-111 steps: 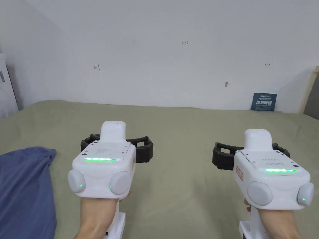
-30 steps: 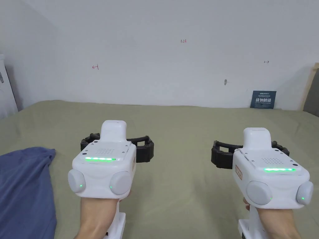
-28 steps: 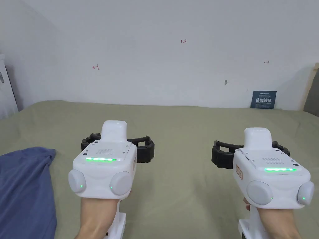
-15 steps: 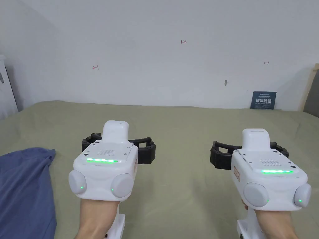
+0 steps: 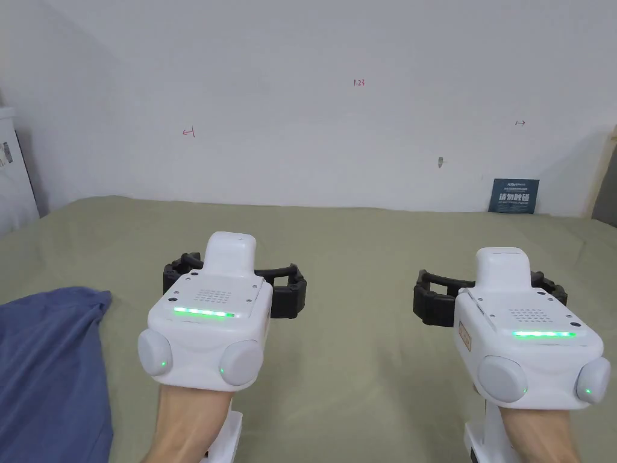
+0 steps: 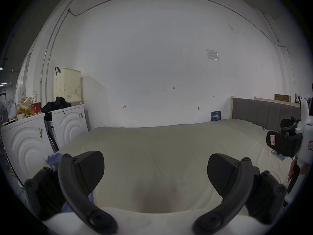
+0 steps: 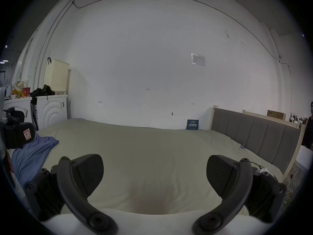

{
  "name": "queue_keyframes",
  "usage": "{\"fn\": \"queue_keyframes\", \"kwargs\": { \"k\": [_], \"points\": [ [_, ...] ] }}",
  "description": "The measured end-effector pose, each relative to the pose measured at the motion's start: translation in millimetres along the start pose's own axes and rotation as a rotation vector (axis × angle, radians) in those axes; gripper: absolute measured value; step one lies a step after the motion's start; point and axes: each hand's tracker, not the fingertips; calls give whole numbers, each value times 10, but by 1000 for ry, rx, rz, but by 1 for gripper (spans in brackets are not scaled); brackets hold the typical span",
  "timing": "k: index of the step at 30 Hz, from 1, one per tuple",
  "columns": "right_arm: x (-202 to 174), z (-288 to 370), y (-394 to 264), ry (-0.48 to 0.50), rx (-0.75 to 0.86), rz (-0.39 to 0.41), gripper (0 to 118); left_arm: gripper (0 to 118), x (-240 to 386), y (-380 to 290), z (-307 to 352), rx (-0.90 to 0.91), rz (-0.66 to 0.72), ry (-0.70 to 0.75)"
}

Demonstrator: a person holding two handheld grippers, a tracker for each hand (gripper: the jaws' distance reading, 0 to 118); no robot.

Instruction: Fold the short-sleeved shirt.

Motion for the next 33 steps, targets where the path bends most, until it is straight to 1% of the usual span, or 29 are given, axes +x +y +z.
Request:
{"fn": "queue_keyframes", "kwargs": {
  "k": [5, 9, 10, 11, 12, 13, 14, 15, 16, 19, 25, 29, 32, 33],
  "points": [
    [-7, -12, -7, -4, 1, 16, 118, 118, 0, -29, -11, -4, 4, 0],
    [38, -24, -13, -12, -15, -39, 117, 118, -32, -27, -37, -21, 17, 25],
    [55, 1, -11, -10, -2, -50, 108, 117, -52, -27, -32, -19, 27, 29],
    [59, 16, -4, -12, 0, -46, 85, 106, -71, -23, -28, -19, 31, 27],
    [58, 16, 1, -17, 3, -39, 38, 78, -82, -19, -30, -20, 34, 19],
    [57, -6, 17, -42, -4, -21, 1, 0, -94, -12, -48, -21, 37, 24],
    [52, 12, 10, -57, 19, -39, 1, 0, -101, 2, -94, -53, 43, 95],
    [65, 17, 21, -32, 1, -39, 0, 0, -112, 40, -102, -31, 47, 44],
    [81, 25, 32, -16, -8, -51, 0, 0, -130, 65, -116, -48, 68, 9],
    [55, 23, 13, -46, 1, -23, 0, 0, -86, 43, -117, -46, 59, 15],
    [76, 12, 3, -41, -12, -22, 0, 0, -69, 6, -102, -50, 50, -5],
    [-36, -26, 11, -32, -14, -4, 0, 0, -206, 11, -87, -49, 51, 20],
    [-220, -90, 45, 2, -9, -4, 0, 0, -412, 19, -66, -50, 56, 66],
    [-314, -108, 53, -3, -1, 3, 0, 0, -488, 21, -50, -52, 55, 84]
  ]
}}
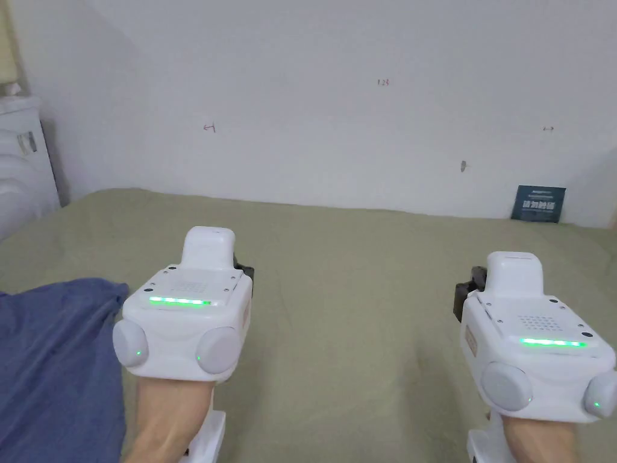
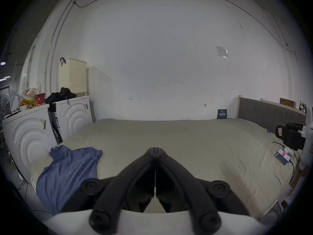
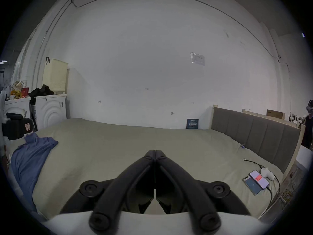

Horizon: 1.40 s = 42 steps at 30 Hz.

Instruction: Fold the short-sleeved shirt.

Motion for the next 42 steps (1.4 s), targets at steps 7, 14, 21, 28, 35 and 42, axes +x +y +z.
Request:
{"fn": "queue_keyframes", "kwargs": {
  "k": [7, 14, 21, 28, 35, 42],
  "points": [
    [-1063, -159, 109, 273, 2, 17, 0, 0, -923, 7, 317, -1, 15, 218],
    [-2234, -113, 169, 548, -14, 2, 0, 0, -1930, -65, 788, -27, 30, 462],
    [-2915, -1, 161, 682, -29, 9, 0, 0, -2471, -153, 1067, -60, 41, 581],
    [-3060, -87, 83, 709, -63, 20, 0, 0, -2686, -238, 987, -97, 62, 598],
    [-3112, -254, -42, 694, -103, 31, 0, 0, -2881, -402, 447, -182, 112, 506],
    [-3277, -480, -306, 687, -163, 52, 0, 0, -3219, -711, -764, -391, 146, 375]
  ]
}}
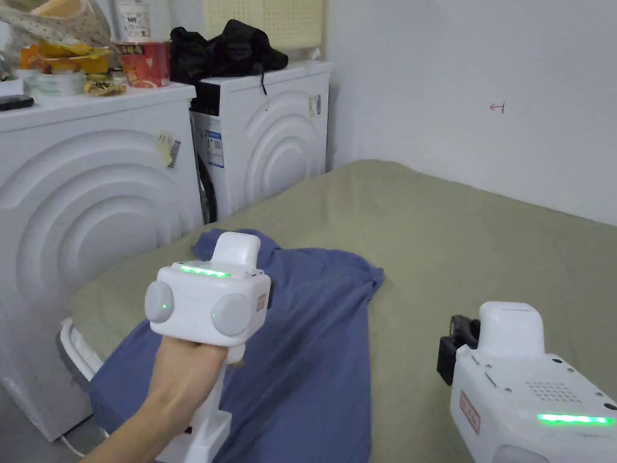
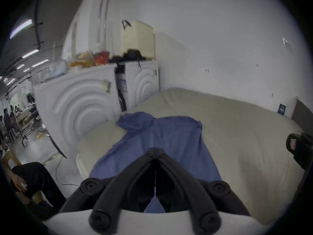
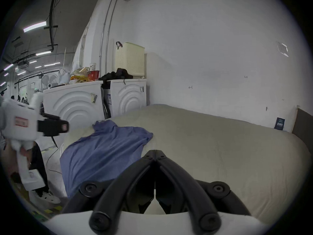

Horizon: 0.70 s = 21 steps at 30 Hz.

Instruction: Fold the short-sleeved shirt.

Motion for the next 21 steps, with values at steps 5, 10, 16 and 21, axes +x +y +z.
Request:
{"fn": "queue_keyframes", "kwargs": {
  "k": [5, 10, 16, 21],
  "points": [
    [79, -296, -259, 6, -73, 1, 0, 0, 135, 121, -1004, -245, -32, -98],
    [198, -530, -415, -1, -113, -3, 0, 0, 319, 161, -1405, -339, -59, -129],
    [276, -600, -552, 0, -149, -22, 0, 118, 451, 179, -1447, -408, -72, -153],
    [317, -557, -620, 16, -170, -35, 0, 114, 530, 35, -1689, -439, -76, -73]
  ]
}}
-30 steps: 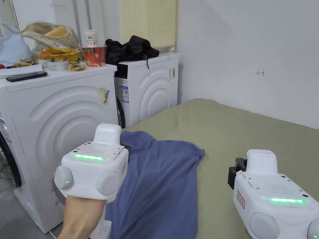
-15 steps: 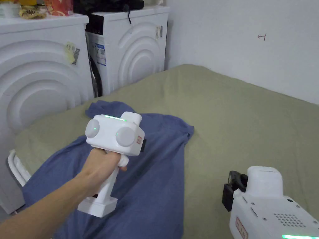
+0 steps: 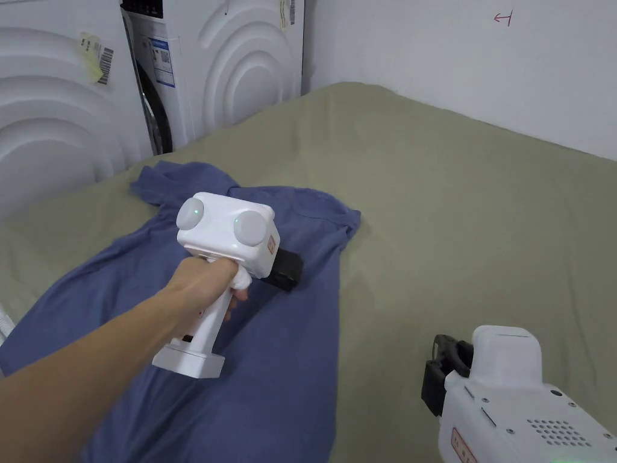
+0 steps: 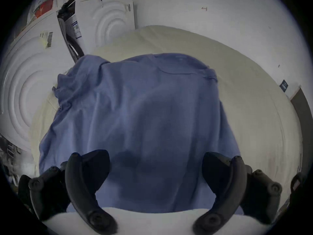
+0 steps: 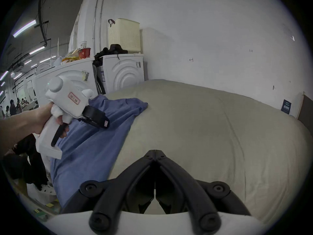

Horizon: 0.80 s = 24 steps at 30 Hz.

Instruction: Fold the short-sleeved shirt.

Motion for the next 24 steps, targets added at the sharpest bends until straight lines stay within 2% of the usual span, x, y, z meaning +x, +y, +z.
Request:
{"fn": "queue_keyframes", "kwargs": {
  "k": [3, 5, 6, 7, 9, 12, 15, 18, 20, 24],
  "points": [
    [75, 61, -12, -12, -10, -7, 0, 110, 46, -35, -6, 4, -20, 16],
    [184, 183, -34, -3, -28, -43, 0, 82, 73, -31, 97, 19, -12, -12],
    [227, 251, -56, -8, -23, -48, 0, 58, 109, -11, 166, 25, -20, 4],
    [271, 317, -74, -23, -21, -38, 0, 0, 129, 16, 231, 54, -30, 61],
    [391, 494, -85, -62, -10, -30, 0, 0, 201, 26, 378, 35, -29, 44],
    [625, 811, -45, -96, 12, -65, 0, 0, 269, -15, 717, 106, -17, 53],
    [822, 1110, -39, -150, 39, -58, 0, 0, 396, 34, 1114, 187, -15, -3],
    [1014, 1490, -90, -196, 64, -74, 0, 0, 754, 79, 1509, 225, -108, -29],
    [1134, 1776, -158, -249, 80, -72, 0, 0, 1005, 126, 1777, 271, -104, -96],
    [1402, 2229, -277, -307, 97, -131, 0, 0, 1787, 111, 2285, 353, -243, -175]
  ]
}}
